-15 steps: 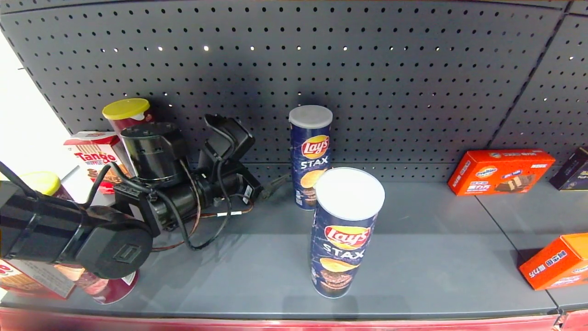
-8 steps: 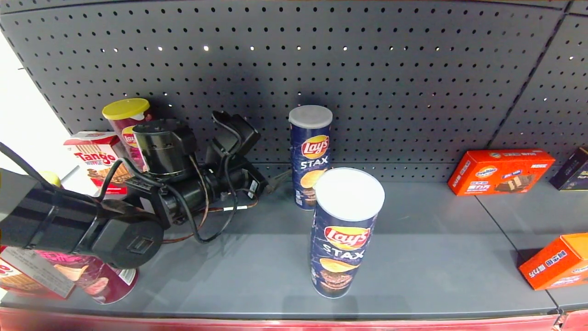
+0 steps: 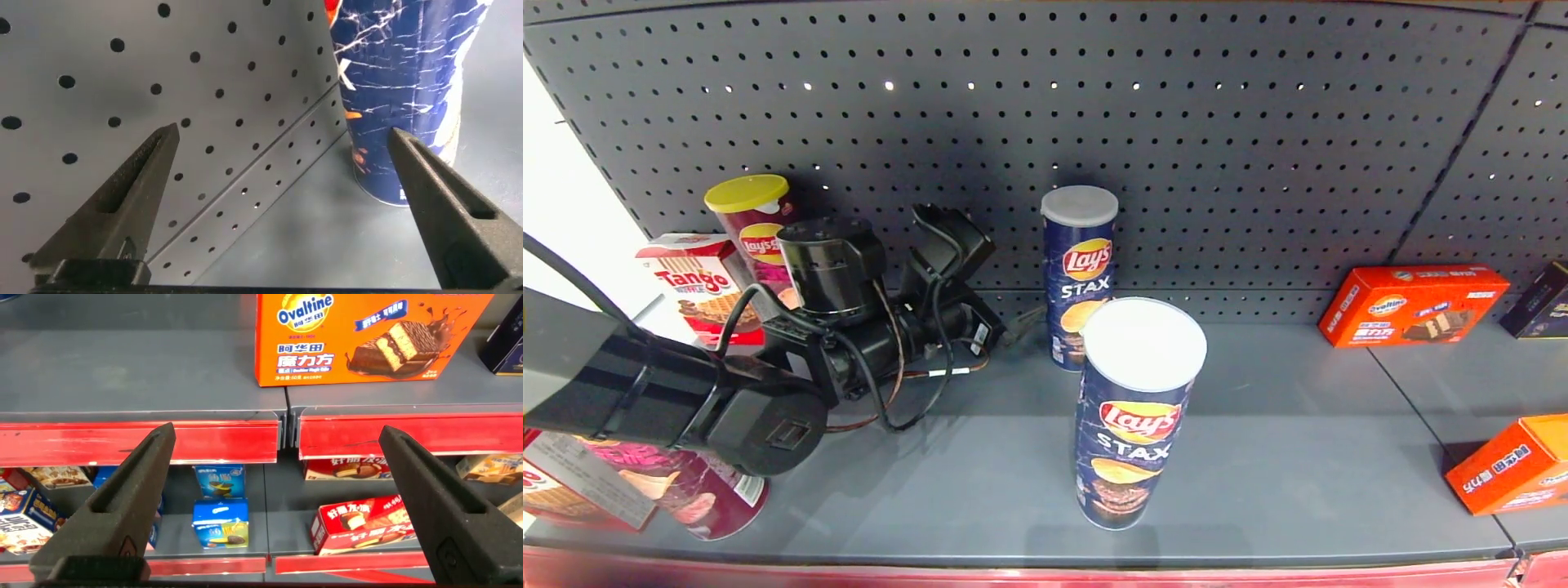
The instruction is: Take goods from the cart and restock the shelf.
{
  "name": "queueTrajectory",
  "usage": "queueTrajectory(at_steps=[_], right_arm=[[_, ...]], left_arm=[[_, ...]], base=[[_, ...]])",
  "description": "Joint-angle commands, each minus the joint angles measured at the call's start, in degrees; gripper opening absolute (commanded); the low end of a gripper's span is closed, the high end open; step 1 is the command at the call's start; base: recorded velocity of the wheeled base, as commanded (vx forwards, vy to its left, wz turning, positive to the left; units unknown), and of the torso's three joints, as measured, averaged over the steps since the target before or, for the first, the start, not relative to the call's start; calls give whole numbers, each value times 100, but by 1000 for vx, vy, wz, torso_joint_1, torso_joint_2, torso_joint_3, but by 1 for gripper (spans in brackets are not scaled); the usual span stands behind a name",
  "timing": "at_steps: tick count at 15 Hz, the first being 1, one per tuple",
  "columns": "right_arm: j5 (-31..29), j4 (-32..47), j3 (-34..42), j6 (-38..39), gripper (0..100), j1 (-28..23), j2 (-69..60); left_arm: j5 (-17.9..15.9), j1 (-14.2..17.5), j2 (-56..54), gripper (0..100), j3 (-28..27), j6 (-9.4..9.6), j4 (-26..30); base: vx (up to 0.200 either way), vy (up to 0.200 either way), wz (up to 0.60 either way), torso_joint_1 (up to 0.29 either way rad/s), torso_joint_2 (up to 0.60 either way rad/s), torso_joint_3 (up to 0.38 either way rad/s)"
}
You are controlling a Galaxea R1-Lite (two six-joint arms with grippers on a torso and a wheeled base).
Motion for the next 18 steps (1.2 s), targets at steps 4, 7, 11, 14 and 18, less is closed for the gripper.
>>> queueTrajectory(at_steps=[4, 7, 11, 14, 18], right_arm=[[0, -2, 0, -4, 100, 2, 7], [0, -2, 0, -4, 100, 2, 7], [0, -2, 0, -4, 100, 2, 7], [0, -2, 0, -4, 100, 2, 7], [0, -2, 0, -4, 100, 2, 7]], left_arm=[[10, 15, 26, 100, -38, -1, 18], [36, 6, 149, 100, -161, -1, 18], [36, 6, 193, 100, -266, -10, 18], [54, 15, -88, 100, -222, -10, 0], [397, -231, -1213, 100, -82, -511, 334]], base=[[0, 0, 0, 0, 0, 0], [0, 0, 0, 0, 0, 0], [0, 0, 0, 0, 0, 0], [0, 0, 0, 0, 0, 0], [0, 0, 0, 0, 0, 0]])
